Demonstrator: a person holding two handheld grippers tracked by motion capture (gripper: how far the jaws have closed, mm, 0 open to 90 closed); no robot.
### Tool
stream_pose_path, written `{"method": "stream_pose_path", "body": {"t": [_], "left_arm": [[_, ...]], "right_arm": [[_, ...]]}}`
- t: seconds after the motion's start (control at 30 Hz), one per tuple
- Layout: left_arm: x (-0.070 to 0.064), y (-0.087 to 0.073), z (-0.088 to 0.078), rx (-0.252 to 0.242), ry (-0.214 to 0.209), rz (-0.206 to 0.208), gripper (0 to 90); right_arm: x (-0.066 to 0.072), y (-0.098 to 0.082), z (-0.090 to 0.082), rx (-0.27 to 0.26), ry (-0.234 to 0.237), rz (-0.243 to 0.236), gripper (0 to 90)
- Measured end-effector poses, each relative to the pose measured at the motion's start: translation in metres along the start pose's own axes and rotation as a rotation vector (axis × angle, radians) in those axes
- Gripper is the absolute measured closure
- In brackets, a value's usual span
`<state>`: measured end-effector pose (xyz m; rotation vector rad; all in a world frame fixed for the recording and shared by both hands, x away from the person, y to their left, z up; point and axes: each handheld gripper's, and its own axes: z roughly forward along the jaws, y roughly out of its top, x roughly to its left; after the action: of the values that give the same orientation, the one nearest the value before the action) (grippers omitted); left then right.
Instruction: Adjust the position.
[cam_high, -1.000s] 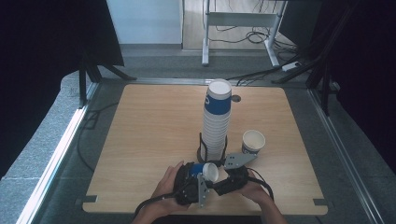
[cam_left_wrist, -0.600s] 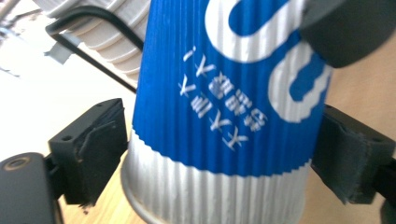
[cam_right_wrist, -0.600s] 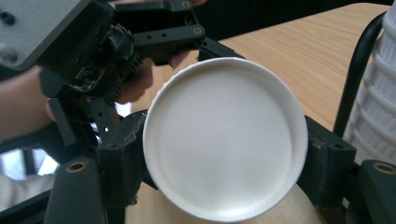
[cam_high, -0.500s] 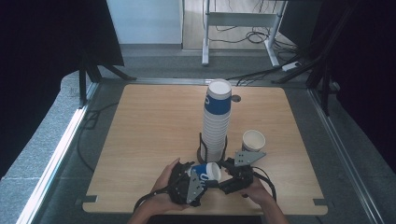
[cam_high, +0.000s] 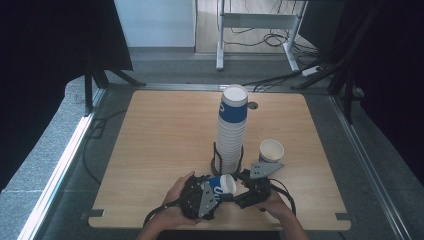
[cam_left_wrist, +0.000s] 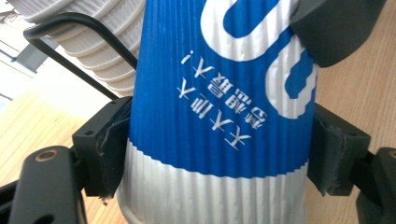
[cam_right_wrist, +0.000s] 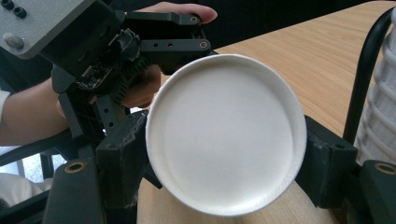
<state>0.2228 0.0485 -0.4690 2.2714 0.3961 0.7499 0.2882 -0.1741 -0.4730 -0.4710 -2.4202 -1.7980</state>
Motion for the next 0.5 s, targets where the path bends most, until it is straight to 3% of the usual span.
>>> {"method": "stream_pose_path", "body": {"t": [0.27,0.37,0.43,0.5], "left_arm": [[0.001,-0.002,0.001,0.025,0.011,0.012,19.8],[0.0,-0.003,0.003,0.037,0.026,0.031,19.8],[0.0,-0.002,0.002,0.047,0.027,0.042,19.8],[0.0,-0.002,0.002,0.049,0.028,0.048,19.9]], "right_arm": [[0.002,0.002,-0.004,0.022,-0.049,-0.01,21.9],[0.004,0.006,-0.009,0.045,-0.068,-0.041,20.8],[0.008,0.012,-0.017,0.075,-0.092,-0.088,20.5],[0.008,0.014,-0.019,0.084,-0.092,-0.094,20.4]]}}
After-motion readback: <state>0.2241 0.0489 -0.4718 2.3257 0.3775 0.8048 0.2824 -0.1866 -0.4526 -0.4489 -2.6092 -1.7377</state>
